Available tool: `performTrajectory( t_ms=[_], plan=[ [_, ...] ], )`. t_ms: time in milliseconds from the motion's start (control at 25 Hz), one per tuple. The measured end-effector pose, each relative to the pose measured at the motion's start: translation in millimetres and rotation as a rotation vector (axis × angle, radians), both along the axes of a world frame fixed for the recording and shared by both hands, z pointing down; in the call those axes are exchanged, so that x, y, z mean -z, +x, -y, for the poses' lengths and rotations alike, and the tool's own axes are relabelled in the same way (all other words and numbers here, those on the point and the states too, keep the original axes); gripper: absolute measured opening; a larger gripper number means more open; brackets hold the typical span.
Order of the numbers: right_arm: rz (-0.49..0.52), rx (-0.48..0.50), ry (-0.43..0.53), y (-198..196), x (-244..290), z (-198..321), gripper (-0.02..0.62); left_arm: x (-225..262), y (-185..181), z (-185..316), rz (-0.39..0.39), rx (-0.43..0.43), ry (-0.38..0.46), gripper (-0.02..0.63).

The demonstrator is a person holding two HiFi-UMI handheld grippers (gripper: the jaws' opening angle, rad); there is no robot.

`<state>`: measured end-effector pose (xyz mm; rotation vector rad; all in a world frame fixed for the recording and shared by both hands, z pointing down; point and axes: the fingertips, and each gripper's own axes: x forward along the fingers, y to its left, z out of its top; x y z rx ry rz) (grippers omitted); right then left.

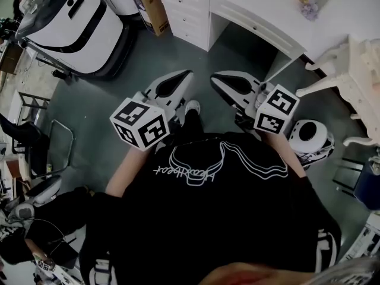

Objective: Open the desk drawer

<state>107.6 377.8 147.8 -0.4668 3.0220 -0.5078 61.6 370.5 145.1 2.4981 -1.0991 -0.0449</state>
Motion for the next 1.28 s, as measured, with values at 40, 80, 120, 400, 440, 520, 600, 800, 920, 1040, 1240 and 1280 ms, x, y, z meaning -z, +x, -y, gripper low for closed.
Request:
performTrajectory(
  t_ms=[40,80,120,400,440,520,600,800,920,1040,1240,1280],
  plan=[
    [0.005,-0.008,-0.017,-0.5,-2.6,8.4,0.006,-3.3,-1.7,7.9,-0.002,-0.003,-0.012,0.005],
    [0.011,-0.016,-0.035,-1.5,-4.8,18.0,0.006,-6.4,-4.0,17.1,-0.005,-0.006,-0.025,0.005],
    [0.017,-0.025,-0.051,-3.1,-6.8,29.0,0.006,-9.6,-6.8,27.7,-0.008,-0.010,-0.037,0.005],
    [0.004,-0.095,-0.139,-19.7,-26.0,119.0,0.006,-28.5,-27.8,121.3,-0.035,-0.044,-0.108,0.005],
    [0.003,-0.106,-0.153,-22.0,-28.4,132.2,0.006,-31.2,-30.2,134.8,-0.040,-0.054,-0.118,0.005],
    [0.003,-0.126,-0.179,-27.6,-32.5,158.9,0.006,-35.2,-36.3,162.0,-0.050,-0.071,-0.127,0.005],
    [-0.003,-0.143,-0.196,-33.2,-36.3,186.3,0.006,-37.5,-43.9,190.2,-0.053,-0.079,-0.124,0.005],
    [-0.014,-0.179,-0.213,-47.5,-44.0,256.8,0.006,-46.8,-62.4,261.6,-0.028,-0.080,-0.107,0.005],
    [-0.028,-0.187,-0.218,-58.8,-51.4,293.8,0.006,-55.8,-73.8,297.9,-0.026,-0.085,-0.114,0.005],
    [-0.037,-0.191,-0.227,-72.8,-58.3,327.3,0.006,-63.4,-88.9,331.6,-0.019,-0.082,-0.111,0.005],
    [-0.043,-0.198,-0.235,-82.7,-71.0,366.6,0.006,-80.1,-101.8,377.9,0.025,-0.065,-0.093,0.005],
    [-0.045,-0.199,-0.236,-83.3,-73.6,372.8,0.006,-83.7,-102.9,386.0,0.040,-0.061,-0.088,0.005]
  ],
)
